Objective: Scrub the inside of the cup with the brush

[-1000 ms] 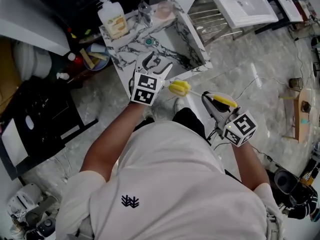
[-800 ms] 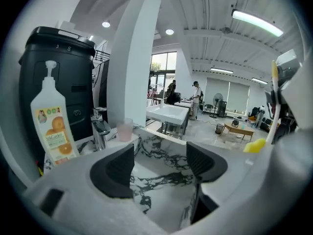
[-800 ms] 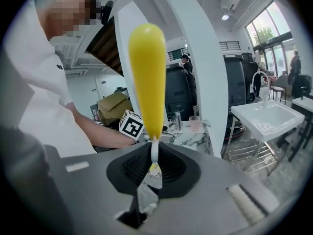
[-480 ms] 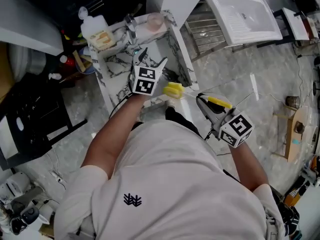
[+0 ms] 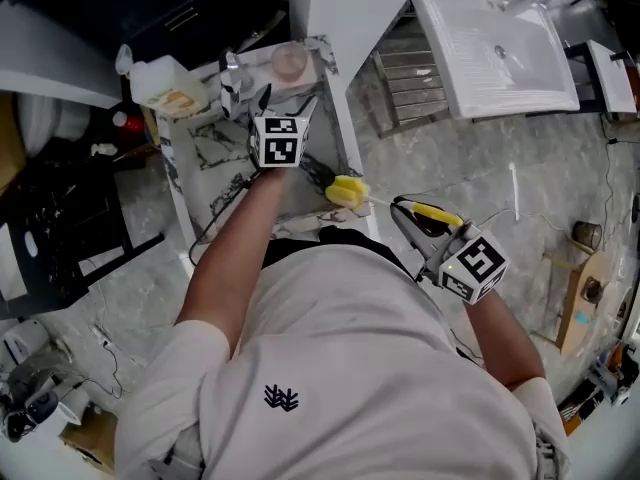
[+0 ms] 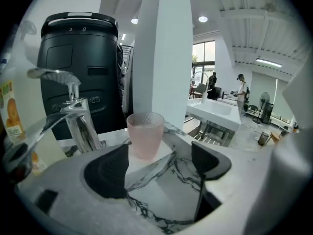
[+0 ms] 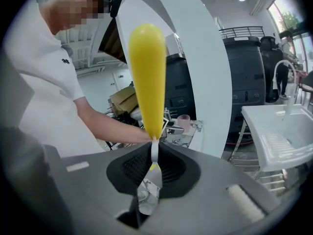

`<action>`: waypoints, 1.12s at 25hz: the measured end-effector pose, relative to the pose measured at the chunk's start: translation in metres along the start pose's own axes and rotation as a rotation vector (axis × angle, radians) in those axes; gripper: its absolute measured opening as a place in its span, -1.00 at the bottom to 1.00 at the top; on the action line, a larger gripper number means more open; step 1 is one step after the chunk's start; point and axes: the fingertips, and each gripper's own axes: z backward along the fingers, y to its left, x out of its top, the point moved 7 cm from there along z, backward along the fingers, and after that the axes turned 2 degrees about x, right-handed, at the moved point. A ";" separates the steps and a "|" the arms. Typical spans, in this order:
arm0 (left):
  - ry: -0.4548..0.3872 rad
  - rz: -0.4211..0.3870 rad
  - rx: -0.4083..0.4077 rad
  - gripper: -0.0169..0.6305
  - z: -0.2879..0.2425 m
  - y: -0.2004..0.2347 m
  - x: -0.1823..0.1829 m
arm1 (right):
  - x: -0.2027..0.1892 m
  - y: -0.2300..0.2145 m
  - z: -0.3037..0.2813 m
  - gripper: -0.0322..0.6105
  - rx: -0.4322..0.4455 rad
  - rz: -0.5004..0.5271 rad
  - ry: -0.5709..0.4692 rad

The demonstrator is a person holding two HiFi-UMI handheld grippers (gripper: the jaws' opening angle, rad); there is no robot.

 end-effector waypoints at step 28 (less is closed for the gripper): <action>-0.038 -0.095 0.046 0.22 -0.011 -0.008 0.038 | 0.000 -0.052 0.033 -0.76 0.031 0.025 -0.045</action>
